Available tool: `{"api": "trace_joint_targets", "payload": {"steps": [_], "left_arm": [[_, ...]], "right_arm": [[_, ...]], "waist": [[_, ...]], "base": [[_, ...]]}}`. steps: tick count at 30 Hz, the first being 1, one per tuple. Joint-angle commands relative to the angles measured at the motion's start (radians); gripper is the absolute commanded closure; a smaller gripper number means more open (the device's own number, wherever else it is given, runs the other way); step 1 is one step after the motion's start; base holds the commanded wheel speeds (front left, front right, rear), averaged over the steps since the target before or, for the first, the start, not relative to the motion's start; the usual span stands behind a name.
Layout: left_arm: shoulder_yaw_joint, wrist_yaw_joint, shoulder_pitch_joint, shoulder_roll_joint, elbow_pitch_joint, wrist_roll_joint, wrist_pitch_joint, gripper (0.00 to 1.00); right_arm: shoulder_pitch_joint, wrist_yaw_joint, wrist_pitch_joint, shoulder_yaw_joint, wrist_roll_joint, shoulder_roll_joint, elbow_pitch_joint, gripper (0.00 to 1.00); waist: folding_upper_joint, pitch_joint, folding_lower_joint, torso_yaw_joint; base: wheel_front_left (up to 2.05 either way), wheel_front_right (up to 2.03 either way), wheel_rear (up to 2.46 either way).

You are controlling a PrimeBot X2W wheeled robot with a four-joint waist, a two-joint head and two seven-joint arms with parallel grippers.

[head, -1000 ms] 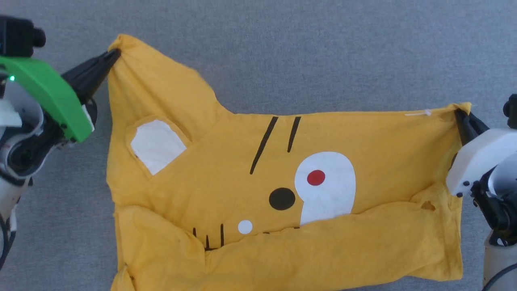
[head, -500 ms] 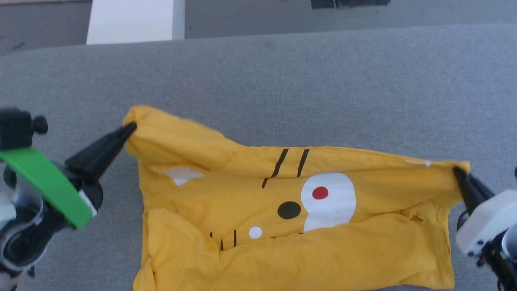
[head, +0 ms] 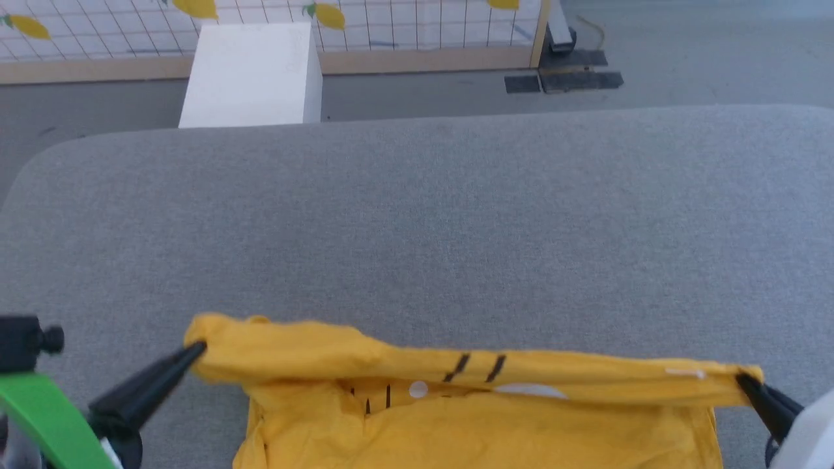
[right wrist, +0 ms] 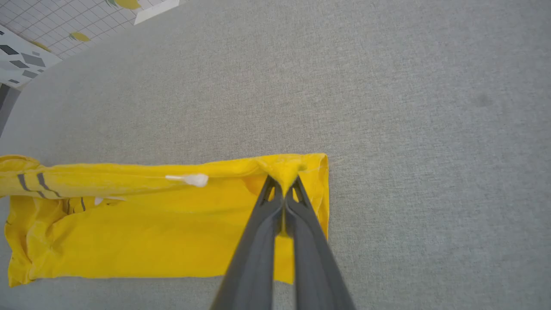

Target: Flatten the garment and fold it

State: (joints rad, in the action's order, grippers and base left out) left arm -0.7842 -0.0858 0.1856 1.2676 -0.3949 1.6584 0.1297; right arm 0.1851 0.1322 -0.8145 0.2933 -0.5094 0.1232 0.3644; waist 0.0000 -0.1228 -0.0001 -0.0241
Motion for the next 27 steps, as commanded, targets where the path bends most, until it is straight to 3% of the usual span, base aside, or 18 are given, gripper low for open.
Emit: {"api": "trace_joint_targets", "payload": {"steps": [1, 6, 12, 18, 27], "left_arm": [[-0.012, 0.006, -0.035, 0.013, -0.014, 0.011, 0.009, 1.00], [-0.056, 0.007, -0.092, 0.010, -0.034, 0.030, -0.003, 1.00], [-0.098, 0.027, -0.101, -0.032, 0.010, 0.006, -0.045, 1.00], [-0.126, 0.044, -0.058, -0.113, 0.106, -0.015, -0.117, 1.00], [-0.181, 0.086, 0.028, -0.283, 0.322, -0.113, -0.176, 1.00]], "right_arm": [[0.026, -0.002, -0.014, 0.012, -0.007, 0.000, 0.008, 1.00], [0.071, -0.002, -0.047, 0.044, 0.000, -0.010, 0.005, 1.00], [0.085, -0.002, -0.045, 0.038, 0.026, -0.017, -0.026, 1.00], [0.064, -0.002, -0.025, -0.007, 0.075, -0.014, -0.095, 1.00], [-0.010, -0.002, 0.029, -0.092, 0.128, -0.007, -0.231, 1.00]], "waist": [[0.0000, 0.021, 0.0001, 0.010], [0.0000, 0.028, 0.0001, 0.021], [0.0000, 0.016, 0.0001, 0.030], [0.0000, -0.011, 0.0001, 0.034], [0.0000, -0.041, 0.0001, 0.028]], "base": [[0.00, 0.00, 0.00], [0.00, 0.00, 0.00], [0.00, 0.00, 0.00], [0.00, 0.00, 0.00], [0.00, 0.00, 0.00]]}}
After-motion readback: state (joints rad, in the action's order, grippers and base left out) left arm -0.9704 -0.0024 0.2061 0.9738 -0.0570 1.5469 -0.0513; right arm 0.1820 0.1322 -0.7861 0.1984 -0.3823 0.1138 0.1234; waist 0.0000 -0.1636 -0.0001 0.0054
